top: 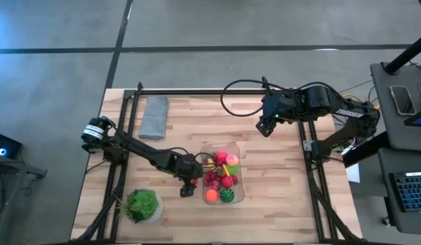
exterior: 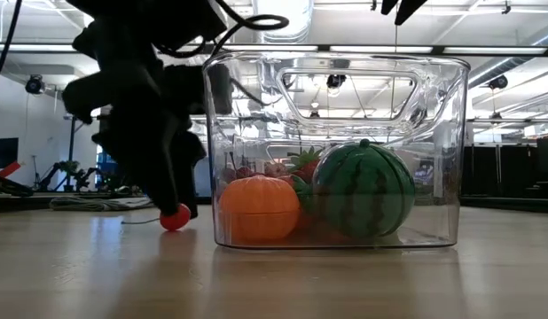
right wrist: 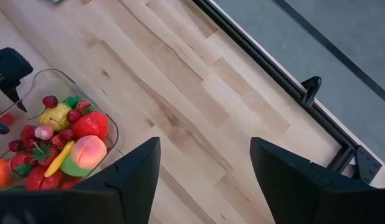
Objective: Pick and placing Produce into tupperware
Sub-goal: Put the cherry into the transparent bin
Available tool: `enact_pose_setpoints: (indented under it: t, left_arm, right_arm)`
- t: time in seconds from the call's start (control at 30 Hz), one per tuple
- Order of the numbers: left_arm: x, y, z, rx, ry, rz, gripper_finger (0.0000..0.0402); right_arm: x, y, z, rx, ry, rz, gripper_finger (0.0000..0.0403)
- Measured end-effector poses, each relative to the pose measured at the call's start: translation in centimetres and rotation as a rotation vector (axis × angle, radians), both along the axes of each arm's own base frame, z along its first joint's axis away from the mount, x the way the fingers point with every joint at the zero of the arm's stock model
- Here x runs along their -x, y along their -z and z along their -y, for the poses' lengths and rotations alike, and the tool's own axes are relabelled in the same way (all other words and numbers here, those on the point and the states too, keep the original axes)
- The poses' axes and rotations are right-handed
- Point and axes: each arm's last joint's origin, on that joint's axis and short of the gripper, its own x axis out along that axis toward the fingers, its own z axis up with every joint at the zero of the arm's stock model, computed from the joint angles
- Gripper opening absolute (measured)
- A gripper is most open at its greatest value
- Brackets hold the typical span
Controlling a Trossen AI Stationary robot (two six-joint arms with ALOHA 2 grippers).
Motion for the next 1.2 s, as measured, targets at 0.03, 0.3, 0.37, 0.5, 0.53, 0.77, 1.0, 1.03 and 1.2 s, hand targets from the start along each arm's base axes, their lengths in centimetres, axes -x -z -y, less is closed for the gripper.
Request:
enact_pose_setpoints:
  t: [0.03,0.3,0.37,0.5,0.53,0.77,1.0,1.03,1.2]
  left_arm:
    - [0.0,0.3,0.1,-0.002,0.000,-0.010,0.0270]
    - [-0.1,0.7,0.1,0.013,-0.044,-0.025,0.0269]
    - [-0.1,0.7,0.1,0.007,-0.046,-0.025,0.0264]
    - [-0.1,0.7,0.1,0.001,-0.042,-0.030,0.0232]
    - [0.0,0.7,0.0,0.000,-0.043,-0.030,0.0222]
    - [0.0,0.8,0.0,-0.012,-0.047,-0.036,0.0168]
    - [0.2,0.8,-0.1,-0.013,-0.045,-0.051,0.0159]
    - [0.2,0.9,-0.1,-0.014,-0.046,-0.057,0.0159]
    - [0.7,0.7,-0.1,-0.015,-0.046,-0.094,0.0159]
  right_arm:
    - [0.0,0.0,0.0,0.000,0.000,-0.003,0.0240]
    - [0.4,0.0,-0.5,-0.088,-0.038,-0.002,0.0246]
    - [0.4,0.0,-0.8,-0.090,-0.070,-0.010,0.0245]
    - [0.3,0.0,-2.3,-0.127,-0.199,-0.017,0.0242]
    - [0.2,-0.2,-2.9,-0.122,-0.236,0.006,0.0242]
    - [1.9,-2.8,-7.5,-0.080,-0.616,0.515,0.0249]
    - [5.4,2.2,-6.9,-0.174,-0.586,0.702,0.0244]
    - [5.8,2.7,-6.8,-0.185,-0.603,0.732,0.0244]
    - [7.5,6.1,-5.8,-0.188,-0.546,0.741,0.0248]
